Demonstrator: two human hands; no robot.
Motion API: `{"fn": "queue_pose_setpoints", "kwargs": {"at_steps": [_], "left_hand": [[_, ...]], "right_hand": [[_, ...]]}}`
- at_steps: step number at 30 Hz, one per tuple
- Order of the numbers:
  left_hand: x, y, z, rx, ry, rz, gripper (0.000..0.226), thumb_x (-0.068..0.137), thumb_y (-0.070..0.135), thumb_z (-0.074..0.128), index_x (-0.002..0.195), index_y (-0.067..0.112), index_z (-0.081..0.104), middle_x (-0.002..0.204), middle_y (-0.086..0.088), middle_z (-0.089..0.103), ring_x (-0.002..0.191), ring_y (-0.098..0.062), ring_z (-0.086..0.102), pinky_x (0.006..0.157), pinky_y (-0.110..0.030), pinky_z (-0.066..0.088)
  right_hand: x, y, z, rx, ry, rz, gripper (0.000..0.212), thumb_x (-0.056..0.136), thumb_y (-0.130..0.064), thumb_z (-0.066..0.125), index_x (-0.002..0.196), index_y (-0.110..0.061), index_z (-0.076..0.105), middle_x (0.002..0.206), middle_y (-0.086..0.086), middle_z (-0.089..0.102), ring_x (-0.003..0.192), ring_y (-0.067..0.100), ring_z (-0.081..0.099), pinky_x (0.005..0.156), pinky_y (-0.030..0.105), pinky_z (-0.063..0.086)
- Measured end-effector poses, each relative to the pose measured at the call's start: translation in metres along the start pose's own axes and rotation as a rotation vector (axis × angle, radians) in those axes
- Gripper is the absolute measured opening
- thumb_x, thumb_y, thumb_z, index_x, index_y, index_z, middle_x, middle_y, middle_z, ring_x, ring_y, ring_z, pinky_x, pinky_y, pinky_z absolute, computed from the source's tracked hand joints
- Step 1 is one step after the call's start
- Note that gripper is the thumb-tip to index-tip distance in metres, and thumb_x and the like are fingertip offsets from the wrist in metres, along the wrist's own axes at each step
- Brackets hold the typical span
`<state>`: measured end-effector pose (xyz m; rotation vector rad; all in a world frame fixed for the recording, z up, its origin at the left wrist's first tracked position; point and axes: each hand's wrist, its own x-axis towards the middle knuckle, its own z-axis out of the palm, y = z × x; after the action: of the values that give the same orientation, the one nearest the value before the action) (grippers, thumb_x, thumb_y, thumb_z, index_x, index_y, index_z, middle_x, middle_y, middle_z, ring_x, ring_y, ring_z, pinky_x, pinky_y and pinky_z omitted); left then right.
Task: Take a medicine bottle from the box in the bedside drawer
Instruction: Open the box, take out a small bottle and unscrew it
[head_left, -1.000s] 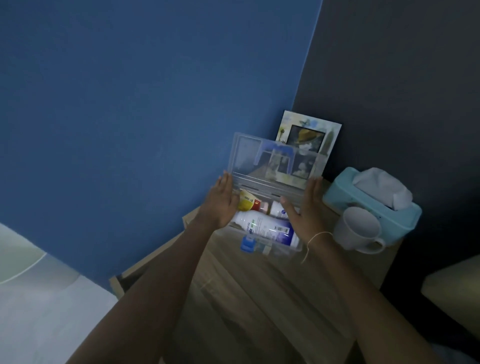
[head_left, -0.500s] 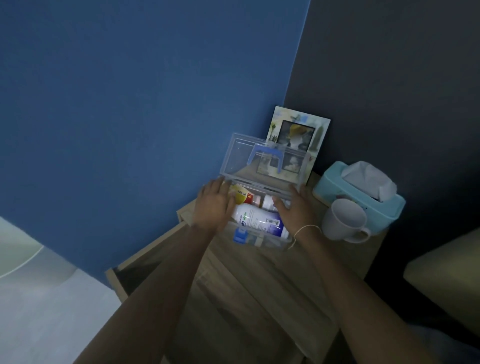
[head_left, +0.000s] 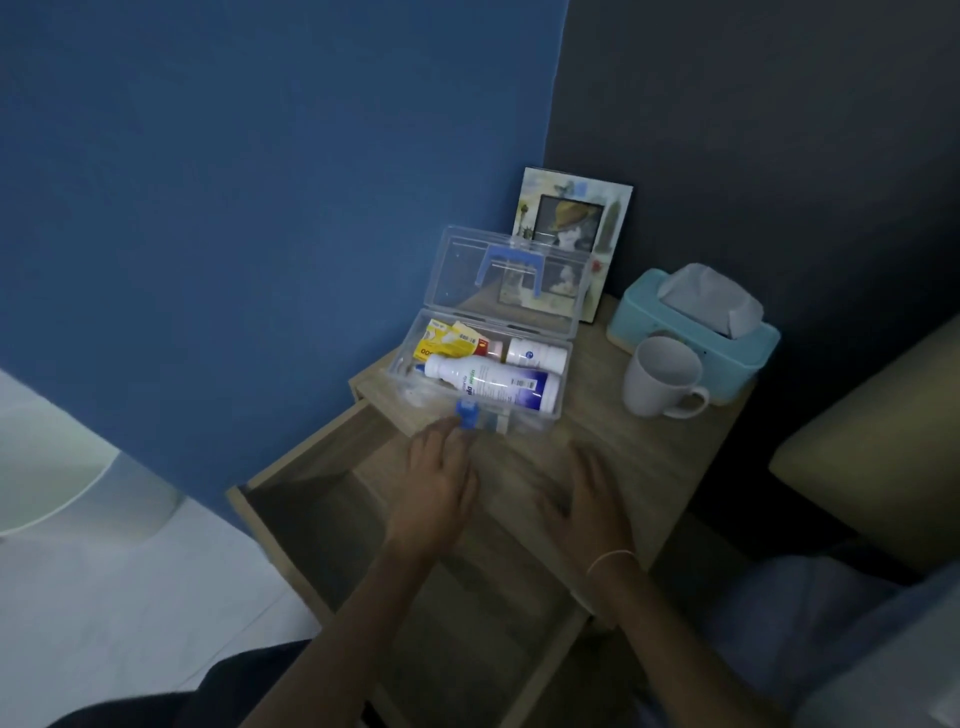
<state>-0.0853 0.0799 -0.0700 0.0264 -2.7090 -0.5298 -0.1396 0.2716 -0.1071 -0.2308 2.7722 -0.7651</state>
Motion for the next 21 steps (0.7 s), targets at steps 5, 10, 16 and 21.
{"fn": "queue_pose_setpoints", "kwargs": {"at_steps": [5,10,16,21], "left_hand": [[0.002,0.008,0.003,-0.016,-0.011,0.022,0.034,0.088,0.02,0.053,0.119,0.008,0.059,0.123,-0.015,0.061,0.113,-0.029,0.059,0.094,-0.041,0.048],[0.064,0.01,-0.01,-0.055,0.003,-0.006,0.033,0.091,0.014,0.054,0.123,0.008,0.06,0.124,-0.014,0.062,0.113,-0.03,0.057,0.095,-0.042,0.046],[0.139,-0.001,-0.002,0.038,-0.178,-0.034,0.03,0.095,0.015,0.043,0.12,0.01,0.06,0.121,-0.016,0.06,0.112,-0.036,0.054,0.093,-0.045,0.046],[0.17,-0.006,0.007,-0.069,-0.353,-0.11,0.027,0.09,0.012,0.049,0.111,0.008,0.065,0.113,-0.021,0.065,0.104,-0.035,0.061,0.087,-0.04,0.051]], "right_hand": [[0.01,0.004,0.012,-0.238,0.111,-0.118,0.056,0.089,-0.045,0.053,0.136,-0.016,0.044,0.143,0.015,0.045,0.132,0.032,0.041,0.109,0.046,0.035],[0.026,0.007,-0.002,-0.282,0.316,-0.195,0.035,0.088,-0.04,0.041,0.101,-0.013,0.06,0.105,0.013,0.06,0.096,0.03,0.053,0.085,0.04,0.043],[0.032,0.015,0.008,-0.153,0.254,-0.239,0.044,0.095,-0.033,0.051,0.131,-0.009,0.055,0.143,0.014,0.05,0.137,0.028,0.04,0.113,0.042,0.034],[0.033,0.018,0.008,-0.2,0.249,-0.246,0.047,0.097,-0.036,0.046,0.135,-0.008,0.051,0.144,0.013,0.05,0.139,0.025,0.039,0.118,0.041,0.027]]}}
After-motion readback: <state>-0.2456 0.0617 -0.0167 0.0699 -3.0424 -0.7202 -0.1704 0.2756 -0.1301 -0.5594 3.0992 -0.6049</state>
